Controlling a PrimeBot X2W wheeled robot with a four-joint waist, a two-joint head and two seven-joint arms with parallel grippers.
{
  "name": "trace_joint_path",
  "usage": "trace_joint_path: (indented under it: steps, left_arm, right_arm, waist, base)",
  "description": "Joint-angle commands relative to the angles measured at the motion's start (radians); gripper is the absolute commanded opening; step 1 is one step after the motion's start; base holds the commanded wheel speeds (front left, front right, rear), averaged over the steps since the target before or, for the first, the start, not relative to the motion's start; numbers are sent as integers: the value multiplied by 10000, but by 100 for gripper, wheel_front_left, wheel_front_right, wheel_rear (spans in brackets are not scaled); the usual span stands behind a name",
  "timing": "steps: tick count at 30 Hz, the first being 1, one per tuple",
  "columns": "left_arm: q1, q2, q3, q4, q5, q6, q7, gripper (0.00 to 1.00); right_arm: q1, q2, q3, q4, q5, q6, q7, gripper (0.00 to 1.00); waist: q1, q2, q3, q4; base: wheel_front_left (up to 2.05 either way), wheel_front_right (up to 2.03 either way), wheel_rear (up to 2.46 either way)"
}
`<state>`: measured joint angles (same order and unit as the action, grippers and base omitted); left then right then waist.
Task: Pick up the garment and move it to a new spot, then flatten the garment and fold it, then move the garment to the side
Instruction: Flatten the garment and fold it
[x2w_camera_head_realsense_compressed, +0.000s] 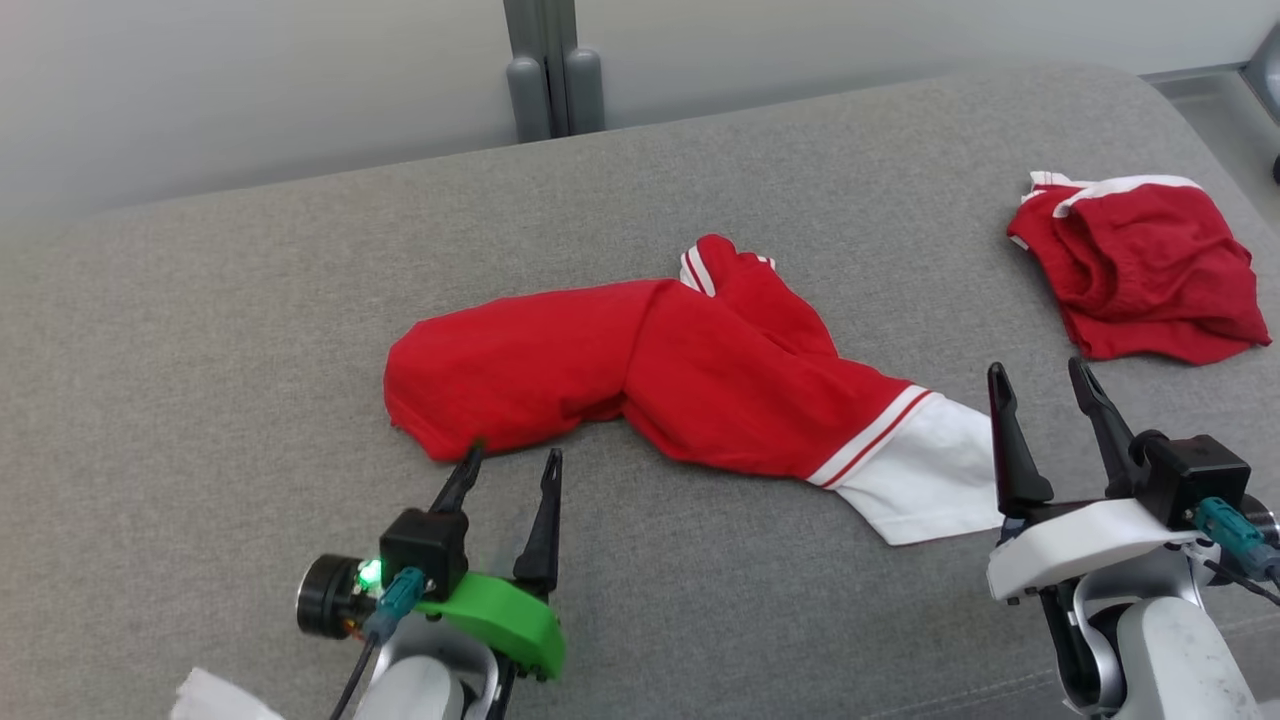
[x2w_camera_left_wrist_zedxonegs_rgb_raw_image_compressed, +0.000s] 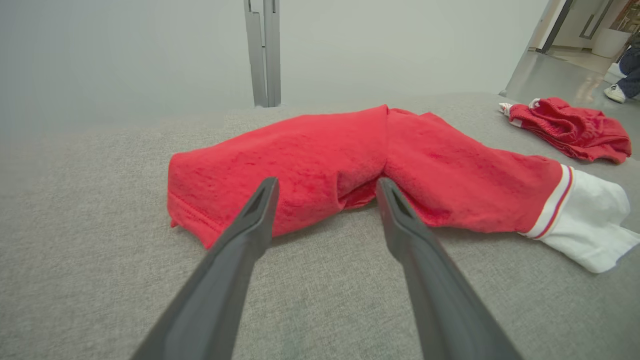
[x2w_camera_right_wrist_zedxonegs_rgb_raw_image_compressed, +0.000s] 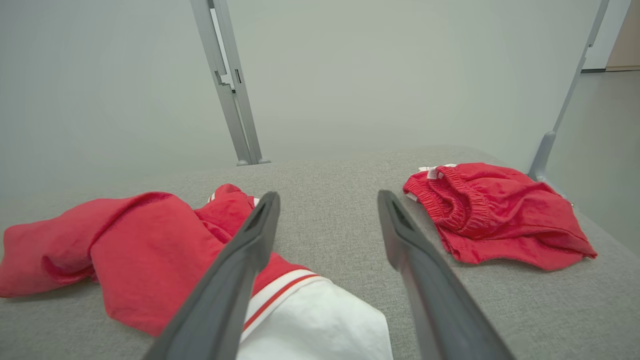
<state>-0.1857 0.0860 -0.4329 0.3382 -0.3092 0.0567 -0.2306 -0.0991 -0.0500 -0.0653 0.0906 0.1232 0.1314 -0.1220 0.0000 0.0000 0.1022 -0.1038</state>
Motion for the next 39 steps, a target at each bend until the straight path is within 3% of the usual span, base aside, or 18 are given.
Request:
trace_joint_path:
  steps: [1, 9, 19, 21, 22, 24, 30, 39]
  left_arm:
    - [-403, -37, -114, 156, 83, -73, 22, 100]
    - [-2284, -257, -624, 1605, 229, -48, 3, 100]
    - [-3566, -317, -586, 3858, -63, 587, -130, 100]
    - [-3695, -323, -570, 4101, -60, 638, -190, 57]
    - [-3755, -322, -542, 4199, -78, 647, -224, 31]
    - [-3847, -322, -489, 4260, -101, 654, -273, 0]
    - [-3969, -274, -427, 3792, 16, 539, -351, 0]
    - [-3669, 202, -643, 1514, 529, 476, -253, 0]
  right_arm:
    - [-184, -11, 74, 47, 78, -16, -90, 100]
    - [-624, -9, 263, 356, 261, -16, -395, 100]
    - [-920, -7, 89, 833, 334, -16, -814, 100]
    - [-935, -7, 54, 887, 331, -16, -863, 100]
    - [-931, -9, 42, 918, 333, -16, -902, 100]
    - [-935, -9, 23, 953, 346, -16, -938, 100]
    - [-935, -12, -23, 1098, 346, -16, -1022, 100]
    - [-679, -11, -148, 1212, 286, -16, -1031, 100]
  waist:
    - [0, 0, 342, -260]
    - [0, 0, 1226, -1096]
    - [0, 0, 1748, -1743]
    - [0, 0, 1752, -1748]
    - [0, 0, 1742, -1735]
    - [0, 0, 1705, -1673]
    - [0, 0, 1473, -1337]
    - [0, 0, 901, -757]
  base:
    - [0, 0, 0]
    - [0, 0, 0]
    - [0, 0, 0]
    - [0, 0, 0]
    - [0, 0, 0]
    - [0, 0, 0]
    - [0, 0, 0]
    - [0, 0, 0]
